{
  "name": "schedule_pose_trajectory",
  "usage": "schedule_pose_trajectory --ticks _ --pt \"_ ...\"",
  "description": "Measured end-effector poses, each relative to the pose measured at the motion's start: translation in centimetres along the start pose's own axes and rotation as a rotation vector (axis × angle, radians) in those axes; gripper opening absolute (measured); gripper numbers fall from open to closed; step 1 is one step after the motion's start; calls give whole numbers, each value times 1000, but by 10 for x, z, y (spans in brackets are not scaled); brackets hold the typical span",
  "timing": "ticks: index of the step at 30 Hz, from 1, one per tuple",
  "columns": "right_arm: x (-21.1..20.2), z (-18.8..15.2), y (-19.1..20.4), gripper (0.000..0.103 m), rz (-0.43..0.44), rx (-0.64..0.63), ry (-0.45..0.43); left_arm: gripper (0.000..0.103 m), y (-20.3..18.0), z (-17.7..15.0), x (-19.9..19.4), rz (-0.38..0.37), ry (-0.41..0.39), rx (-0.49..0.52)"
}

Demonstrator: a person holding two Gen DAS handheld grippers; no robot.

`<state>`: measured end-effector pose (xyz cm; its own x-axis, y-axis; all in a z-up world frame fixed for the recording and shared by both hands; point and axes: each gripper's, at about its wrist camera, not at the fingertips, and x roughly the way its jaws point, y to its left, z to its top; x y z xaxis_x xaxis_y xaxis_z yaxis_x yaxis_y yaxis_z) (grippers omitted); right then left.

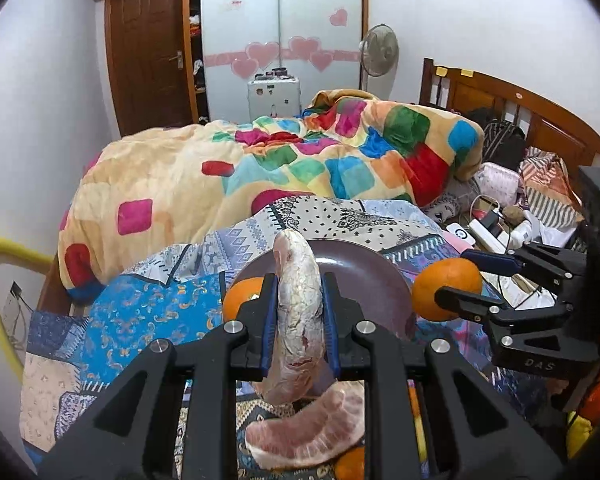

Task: Organize fruits
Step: 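Lower the pomelo wedge with the left tool while the right tool sets the orange on the plate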

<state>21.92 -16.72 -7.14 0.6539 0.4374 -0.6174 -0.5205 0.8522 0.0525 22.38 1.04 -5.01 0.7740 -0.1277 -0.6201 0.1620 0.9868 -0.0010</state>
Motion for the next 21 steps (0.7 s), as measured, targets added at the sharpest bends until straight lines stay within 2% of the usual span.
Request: schedule_pose_trajectory --ticks 7,21 --pt "22 16 5 50 2 -15 4 21 4 4 33 16 30 -34" --pt "84 37 7 50 8 -63 111 21 7 9 70 -26 101 -59"
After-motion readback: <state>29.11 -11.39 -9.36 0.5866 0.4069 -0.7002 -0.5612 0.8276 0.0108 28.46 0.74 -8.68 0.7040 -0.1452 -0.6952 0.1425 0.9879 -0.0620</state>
